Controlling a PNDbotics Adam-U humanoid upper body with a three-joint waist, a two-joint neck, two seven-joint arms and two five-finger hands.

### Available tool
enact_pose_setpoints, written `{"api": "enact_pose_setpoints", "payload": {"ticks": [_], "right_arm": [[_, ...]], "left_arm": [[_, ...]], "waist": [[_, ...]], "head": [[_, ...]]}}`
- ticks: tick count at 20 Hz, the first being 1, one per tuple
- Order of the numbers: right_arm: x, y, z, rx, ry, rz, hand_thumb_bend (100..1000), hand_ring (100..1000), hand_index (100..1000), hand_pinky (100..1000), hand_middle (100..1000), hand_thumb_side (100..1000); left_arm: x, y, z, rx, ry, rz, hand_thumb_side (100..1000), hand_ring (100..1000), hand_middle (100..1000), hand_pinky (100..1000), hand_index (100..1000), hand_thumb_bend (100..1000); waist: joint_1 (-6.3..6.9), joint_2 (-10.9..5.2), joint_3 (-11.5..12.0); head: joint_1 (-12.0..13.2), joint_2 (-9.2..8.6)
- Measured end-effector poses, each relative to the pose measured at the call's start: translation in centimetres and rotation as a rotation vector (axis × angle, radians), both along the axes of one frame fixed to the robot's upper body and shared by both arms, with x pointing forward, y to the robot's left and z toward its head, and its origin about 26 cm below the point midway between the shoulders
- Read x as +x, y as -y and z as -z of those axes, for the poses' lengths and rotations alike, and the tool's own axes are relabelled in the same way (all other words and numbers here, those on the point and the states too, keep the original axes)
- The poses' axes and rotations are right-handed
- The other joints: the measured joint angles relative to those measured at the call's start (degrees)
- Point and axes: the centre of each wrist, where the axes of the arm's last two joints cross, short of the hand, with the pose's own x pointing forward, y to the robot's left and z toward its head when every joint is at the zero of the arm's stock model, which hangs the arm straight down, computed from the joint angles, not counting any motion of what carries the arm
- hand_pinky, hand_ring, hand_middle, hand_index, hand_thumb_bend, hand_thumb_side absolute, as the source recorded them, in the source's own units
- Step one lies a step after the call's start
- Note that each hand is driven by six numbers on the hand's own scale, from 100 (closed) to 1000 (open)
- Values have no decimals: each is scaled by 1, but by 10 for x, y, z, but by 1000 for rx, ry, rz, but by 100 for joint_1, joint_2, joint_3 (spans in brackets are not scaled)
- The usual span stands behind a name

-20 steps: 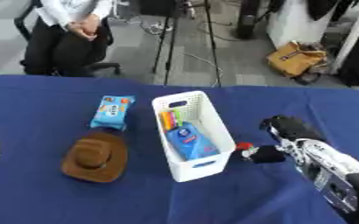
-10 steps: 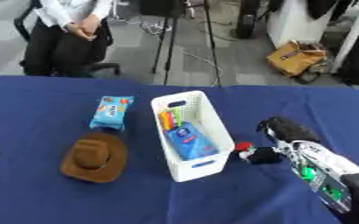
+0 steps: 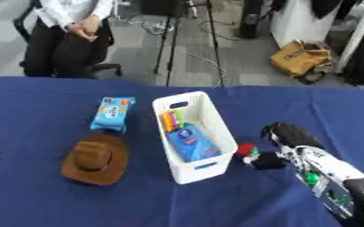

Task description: Pick up objects on the table and place them in the box.

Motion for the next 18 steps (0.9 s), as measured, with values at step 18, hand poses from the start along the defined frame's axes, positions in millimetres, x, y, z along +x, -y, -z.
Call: {"api": "enact_pose_setpoints", "payload": {"ticks": [18], "right_arm": [[1, 5, 5, 16, 2, 12, 656, 861, 760, 853, 636, 628]], "left_arm": [[0, 0, 0, -2, -1, -1, 1000, 947, 891, 917, 987, 100]], "waist": [[-1, 20, -4]], "head": [[-19, -1]]}}
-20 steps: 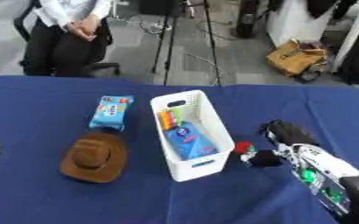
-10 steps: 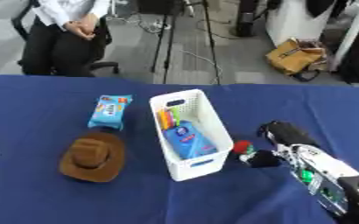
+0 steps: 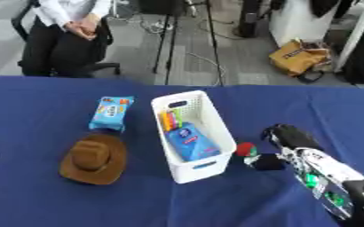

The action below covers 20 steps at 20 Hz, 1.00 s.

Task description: Pick up objects on the table and place them in the box.

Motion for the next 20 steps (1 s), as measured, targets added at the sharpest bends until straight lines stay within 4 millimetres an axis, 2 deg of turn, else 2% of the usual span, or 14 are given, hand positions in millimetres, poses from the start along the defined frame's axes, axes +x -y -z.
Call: {"api": "enact_pose_setpoints", "payload": {"ticks": [9, 12, 20], "right_arm": [[0, -1, 1, 6, -6, -12, 647, 862, 752, 856, 633, 602], [0, -1, 2, 9, -10, -12, 661, 866, 762, 857, 648, 632], [-3, -4, 0, 26, -10, -28, 665, 868, 768, 857, 656, 640]], "left_arm": [[0, 0, 0, -2, 0, 0, 1000, 945, 889, 916, 986, 100], [0, 0, 0, -2, -1, 0, 1000, 945, 888, 915, 986, 100], [0, 0, 0, -3, -1, 0, 1000, 945, 888, 915, 986, 100]], "waist": [[5, 0, 0], [5, 0, 0], [1, 0, 0]], "head": [[-7, -23], [-9, -23], [-17, -28]]}}
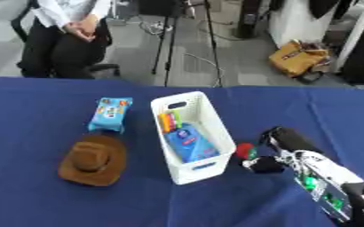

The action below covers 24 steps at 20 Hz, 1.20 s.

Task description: Pick up objects on the table and place them in the box.

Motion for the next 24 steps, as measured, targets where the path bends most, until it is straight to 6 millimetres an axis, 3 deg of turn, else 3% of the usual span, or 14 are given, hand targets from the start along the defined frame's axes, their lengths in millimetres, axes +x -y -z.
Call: {"api": "enact_pose_setpoints", "payload": {"ticks": [24], "right_arm": [[-4, -8, -3, 18, -5, -13, 663, 868, 762, 858, 649, 638]], "left_arm": [[0, 0, 0, -1, 0, 0, 1000, 945, 888, 913, 986, 100]], "waist": [[-4, 0, 8]], "head": [[-8, -52]]}}
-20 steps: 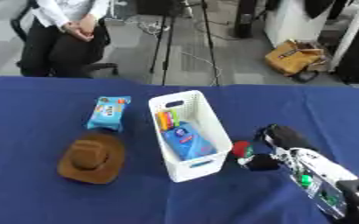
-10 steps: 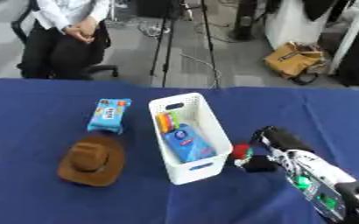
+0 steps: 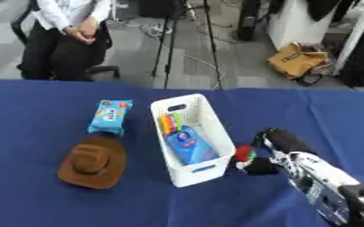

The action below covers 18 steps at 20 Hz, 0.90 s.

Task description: Pick up objects on the table and place them in the box.

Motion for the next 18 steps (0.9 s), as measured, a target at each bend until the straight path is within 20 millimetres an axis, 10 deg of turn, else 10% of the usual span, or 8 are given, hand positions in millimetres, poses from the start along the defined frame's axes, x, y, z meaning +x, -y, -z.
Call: {"api": "enact_pose_setpoints", "payload": {"ticks": [18], "right_arm": [[0, -3, 3, 7, -16, -5, 667, 872, 761, 859, 648, 635]], "left_arm": [[0, 0, 0, -5, 1, 1, 1000, 944, 887, 910, 983, 100]], "waist": [[14, 0, 33]], "head": [[-38, 1]]}}
